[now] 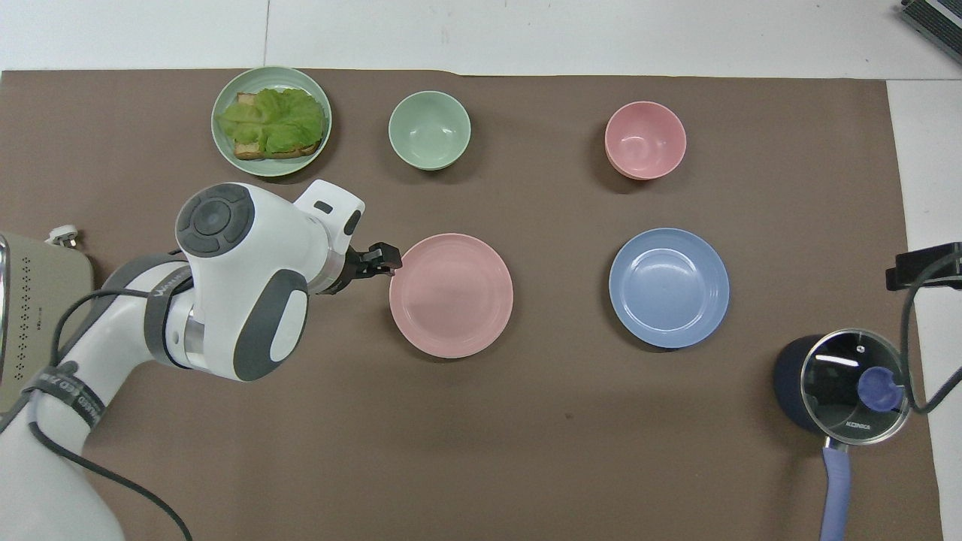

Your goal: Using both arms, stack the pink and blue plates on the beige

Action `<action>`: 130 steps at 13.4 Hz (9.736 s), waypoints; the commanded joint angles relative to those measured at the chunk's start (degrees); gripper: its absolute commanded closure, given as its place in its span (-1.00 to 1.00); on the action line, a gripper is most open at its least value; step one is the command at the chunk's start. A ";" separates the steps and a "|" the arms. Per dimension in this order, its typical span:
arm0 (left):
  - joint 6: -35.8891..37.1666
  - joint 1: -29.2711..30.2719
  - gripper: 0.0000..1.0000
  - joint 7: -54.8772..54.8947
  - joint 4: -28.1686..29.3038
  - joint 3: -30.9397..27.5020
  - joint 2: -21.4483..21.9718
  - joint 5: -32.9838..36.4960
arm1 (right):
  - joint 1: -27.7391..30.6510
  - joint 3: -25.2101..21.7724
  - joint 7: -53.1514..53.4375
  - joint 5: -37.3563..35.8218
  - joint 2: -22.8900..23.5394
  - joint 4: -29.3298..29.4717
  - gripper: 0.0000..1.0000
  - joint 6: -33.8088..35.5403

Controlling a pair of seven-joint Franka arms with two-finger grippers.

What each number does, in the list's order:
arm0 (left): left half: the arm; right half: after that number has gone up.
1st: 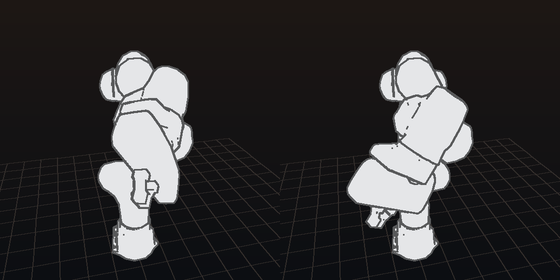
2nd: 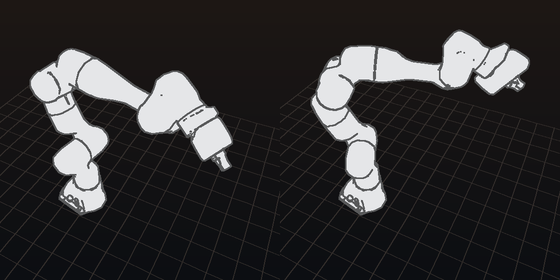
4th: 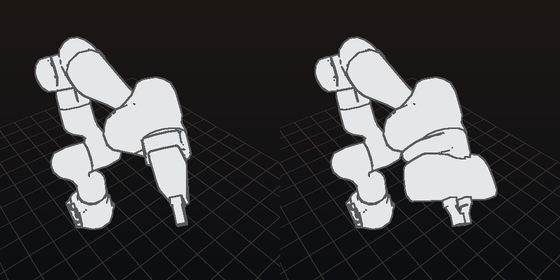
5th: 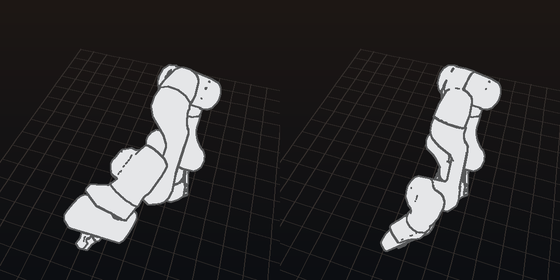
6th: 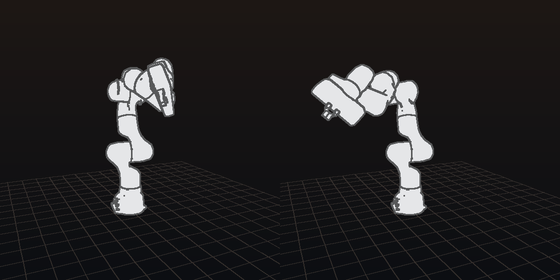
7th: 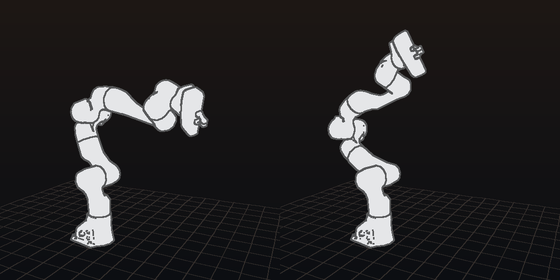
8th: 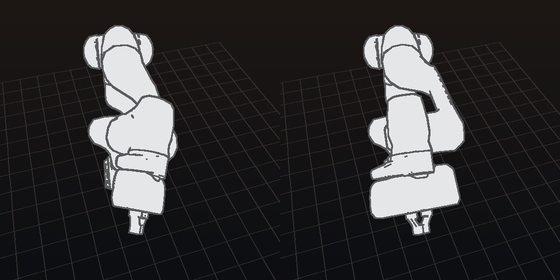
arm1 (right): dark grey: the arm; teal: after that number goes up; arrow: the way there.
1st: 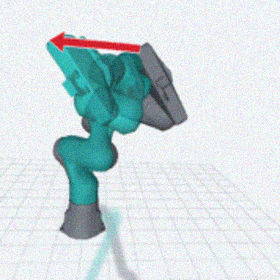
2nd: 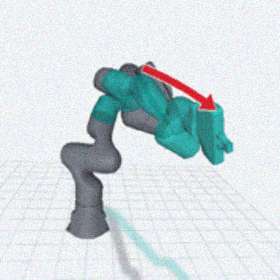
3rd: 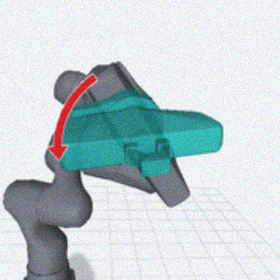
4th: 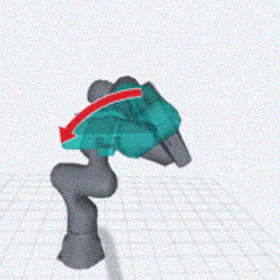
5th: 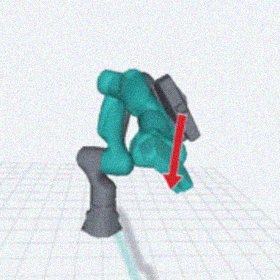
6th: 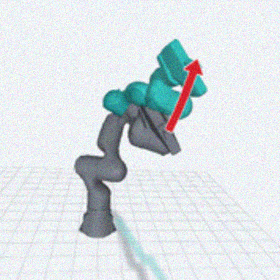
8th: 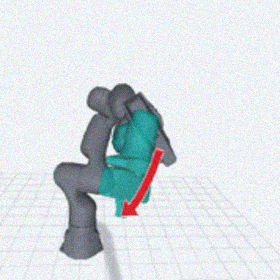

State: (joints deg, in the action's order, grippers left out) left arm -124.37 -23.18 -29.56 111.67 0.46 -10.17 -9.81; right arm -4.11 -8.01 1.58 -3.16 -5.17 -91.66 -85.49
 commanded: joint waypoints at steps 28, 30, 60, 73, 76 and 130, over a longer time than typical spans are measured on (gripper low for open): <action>35.87 19.23 -1.00 30.35 -23.51 -0.29 9.82 9.81 | -1.68 -0.07 -3.25 7.82 13.42 -15.39 -1.00 -33.67; 35.87 19.23 -1.00 30.35 -23.51 -0.29 9.90 9.81 | -2.04 -0.07 -3.42 7.82 15.89 -15.57 -1.00 -35.53; 35.87 19.23 -1.00 30.35 -23.51 -0.29 9.90 9.81 | -2.55 1.59 -7.21 8.00 8.33 -18.91 1.00 -26.13; 35.96 19.23 -1.00 30.35 -23.60 -0.29 9.82 9.81 | -21.98 2.30 10.81 15.96 16.42 -14.25 1.00 -37.19; 35.96 19.23 -1.00 30.35 -23.51 -0.29 9.90 9.81 | -24.89 2.39 10.46 18.46 15.99 -14.60 1.00 -37.91; 35.96 19.23 -1.00 30.35 -23.51 -0.29 9.90 9.81 | 3.85 2.30 4.66 3.43 1.66 -1.33 -1.00 -3.28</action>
State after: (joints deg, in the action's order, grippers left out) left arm -88.95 -4.12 0.18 87.86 0.12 -0.65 -0.81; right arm -1.19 -6.55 8.16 1.06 -4.56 -93.70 -89.55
